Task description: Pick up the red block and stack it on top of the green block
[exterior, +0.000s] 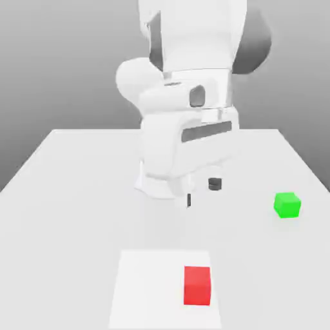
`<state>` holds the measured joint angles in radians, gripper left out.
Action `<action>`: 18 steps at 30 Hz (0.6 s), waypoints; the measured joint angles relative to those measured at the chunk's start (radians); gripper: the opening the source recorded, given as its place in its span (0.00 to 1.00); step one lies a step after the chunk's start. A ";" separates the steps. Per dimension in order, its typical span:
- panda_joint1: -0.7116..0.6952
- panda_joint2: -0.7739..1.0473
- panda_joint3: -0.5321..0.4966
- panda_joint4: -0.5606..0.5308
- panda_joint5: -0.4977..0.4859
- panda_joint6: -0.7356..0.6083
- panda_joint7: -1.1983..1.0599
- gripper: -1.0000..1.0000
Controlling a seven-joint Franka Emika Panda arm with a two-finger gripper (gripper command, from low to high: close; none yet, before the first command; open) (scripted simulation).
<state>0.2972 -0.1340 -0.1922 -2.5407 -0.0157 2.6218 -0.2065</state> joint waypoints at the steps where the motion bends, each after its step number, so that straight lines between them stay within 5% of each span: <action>1: 0.010 0.029 -0.005 -0.010 0.007 0.013 -0.048 0.50; 13: -0.013 0.406 0.074 -0.062 0.133 0.250 -0.466 0.50; 14: -0.024 0.437 0.087 -0.057 0.144 0.277 -0.475 0.00; 18: -0.024 0.437 0.087 -0.057 0.144 0.275 -0.475 0.00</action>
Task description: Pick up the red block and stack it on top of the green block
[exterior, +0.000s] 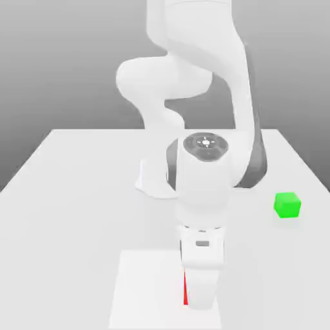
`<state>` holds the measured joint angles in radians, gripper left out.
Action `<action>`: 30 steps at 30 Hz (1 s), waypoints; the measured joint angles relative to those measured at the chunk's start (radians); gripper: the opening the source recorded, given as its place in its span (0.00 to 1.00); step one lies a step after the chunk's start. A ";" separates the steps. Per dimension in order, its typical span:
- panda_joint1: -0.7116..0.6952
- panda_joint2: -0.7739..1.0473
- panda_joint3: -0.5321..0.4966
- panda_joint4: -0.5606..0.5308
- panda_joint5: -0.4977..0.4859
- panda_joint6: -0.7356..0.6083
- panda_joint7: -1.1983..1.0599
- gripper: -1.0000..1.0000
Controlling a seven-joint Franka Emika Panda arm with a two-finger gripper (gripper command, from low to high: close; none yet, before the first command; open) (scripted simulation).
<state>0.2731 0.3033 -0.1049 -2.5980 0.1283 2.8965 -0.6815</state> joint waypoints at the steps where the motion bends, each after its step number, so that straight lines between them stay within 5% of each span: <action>1: 0.000 0.000 0.000 0.000 0.000 -0.001 0.000 0.00; 9: 0.032 -0.182 -0.028 -0.032 -0.077 -0.148 0.057 0.00; 24: 0.642 -0.476 0.347 -0.243 -0.019 -0.225 0.009 0.00; 30: 0.650 -0.319 0.371 -0.249 -0.129 -0.065 0.086 0.00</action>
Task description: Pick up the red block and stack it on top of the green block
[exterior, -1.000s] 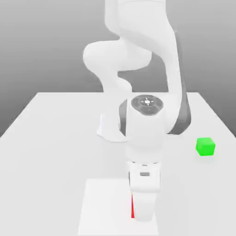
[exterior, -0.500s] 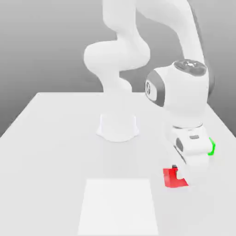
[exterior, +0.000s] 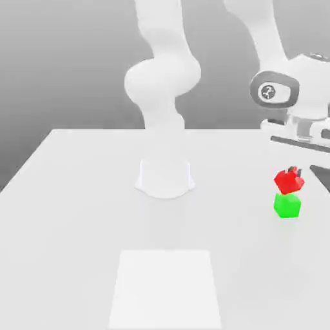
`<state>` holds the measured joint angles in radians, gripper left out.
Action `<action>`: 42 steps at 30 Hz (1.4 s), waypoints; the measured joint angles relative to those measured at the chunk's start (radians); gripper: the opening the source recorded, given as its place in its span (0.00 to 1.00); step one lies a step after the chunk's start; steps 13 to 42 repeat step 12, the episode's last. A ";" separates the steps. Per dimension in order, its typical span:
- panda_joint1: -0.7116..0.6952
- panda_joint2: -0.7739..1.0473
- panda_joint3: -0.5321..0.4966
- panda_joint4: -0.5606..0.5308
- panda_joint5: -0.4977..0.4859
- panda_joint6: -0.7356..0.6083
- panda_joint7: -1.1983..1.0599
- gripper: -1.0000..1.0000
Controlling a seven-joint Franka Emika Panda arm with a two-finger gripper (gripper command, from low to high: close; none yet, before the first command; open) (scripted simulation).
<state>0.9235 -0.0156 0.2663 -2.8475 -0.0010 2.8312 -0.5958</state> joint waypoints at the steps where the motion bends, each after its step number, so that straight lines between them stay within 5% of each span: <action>1: 0.000 0.035 -0.008 0.001 -0.032 0.033 0.022 0.00; 2: 0.003 0.067 -0.019 0.002 -0.060 0.062 0.043 1.00; 8: 0.006 0.083 -0.023 0.002 -0.075 0.078 0.053 1.00; 12: 0.021 -0.012 -0.014 -0.001 0.006 -0.009 -0.004 1.00; 42: 0.021 -0.012 -0.014 -0.001 0.006 -0.009 -0.004 1.00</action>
